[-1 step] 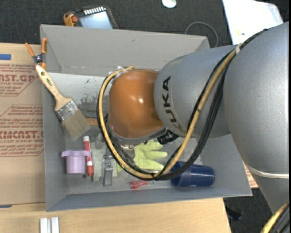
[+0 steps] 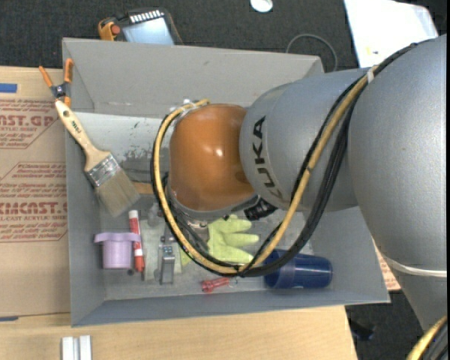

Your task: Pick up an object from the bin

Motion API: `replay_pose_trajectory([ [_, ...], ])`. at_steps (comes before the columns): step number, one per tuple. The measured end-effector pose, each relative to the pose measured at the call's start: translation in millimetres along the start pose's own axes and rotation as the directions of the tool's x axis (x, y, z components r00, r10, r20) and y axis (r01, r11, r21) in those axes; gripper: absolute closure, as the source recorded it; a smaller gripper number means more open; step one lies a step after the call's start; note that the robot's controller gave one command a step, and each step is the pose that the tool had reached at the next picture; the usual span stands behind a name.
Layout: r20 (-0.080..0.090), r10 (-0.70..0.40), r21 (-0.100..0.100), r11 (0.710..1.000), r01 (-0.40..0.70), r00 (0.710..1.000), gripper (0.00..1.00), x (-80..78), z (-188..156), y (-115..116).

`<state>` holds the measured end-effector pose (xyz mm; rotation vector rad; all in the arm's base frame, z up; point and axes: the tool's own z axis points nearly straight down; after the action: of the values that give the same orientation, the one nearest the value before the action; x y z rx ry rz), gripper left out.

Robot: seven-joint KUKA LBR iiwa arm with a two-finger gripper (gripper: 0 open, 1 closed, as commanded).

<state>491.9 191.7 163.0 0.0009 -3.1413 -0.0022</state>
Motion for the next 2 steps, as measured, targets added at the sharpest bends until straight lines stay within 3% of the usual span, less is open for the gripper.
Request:
replay_pose_trajectory([
  [1,0.004,0.012,-0.004,1.0,-0.012,1.0,0.0,-30.4,87.3,51.4],
  [2,0.007,-0.107,0.0,0.994,0.107,0.994,0.0,-46.0,62.6,55.3],
])
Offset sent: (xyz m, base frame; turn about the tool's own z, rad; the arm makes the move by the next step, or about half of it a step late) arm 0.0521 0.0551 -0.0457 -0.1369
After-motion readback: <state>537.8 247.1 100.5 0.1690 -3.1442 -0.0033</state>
